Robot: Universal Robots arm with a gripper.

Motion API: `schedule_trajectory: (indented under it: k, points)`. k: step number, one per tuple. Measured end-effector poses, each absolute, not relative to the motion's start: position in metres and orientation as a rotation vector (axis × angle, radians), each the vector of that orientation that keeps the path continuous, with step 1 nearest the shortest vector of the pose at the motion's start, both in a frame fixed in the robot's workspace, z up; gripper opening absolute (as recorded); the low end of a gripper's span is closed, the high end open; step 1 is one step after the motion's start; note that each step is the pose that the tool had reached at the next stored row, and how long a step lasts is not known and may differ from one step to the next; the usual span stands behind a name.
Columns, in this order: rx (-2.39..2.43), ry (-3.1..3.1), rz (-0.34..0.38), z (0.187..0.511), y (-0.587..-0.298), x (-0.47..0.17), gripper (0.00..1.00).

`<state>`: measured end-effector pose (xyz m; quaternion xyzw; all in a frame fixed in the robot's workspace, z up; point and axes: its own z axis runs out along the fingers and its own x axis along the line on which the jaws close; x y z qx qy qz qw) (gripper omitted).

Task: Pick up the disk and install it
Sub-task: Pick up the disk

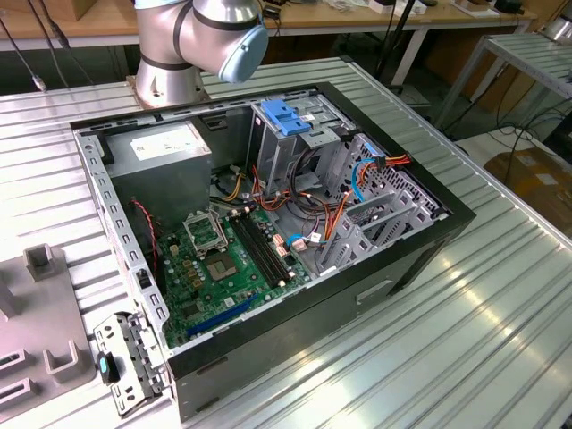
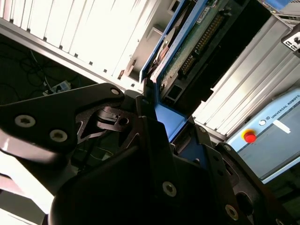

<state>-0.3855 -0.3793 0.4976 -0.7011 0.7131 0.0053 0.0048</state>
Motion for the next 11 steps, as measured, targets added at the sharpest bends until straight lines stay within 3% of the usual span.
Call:
schedule_trajectory:
  k: [11]
  points:
    - [-2.196,2.233,0.016,0.498,-0.379,-0.371,0.37]
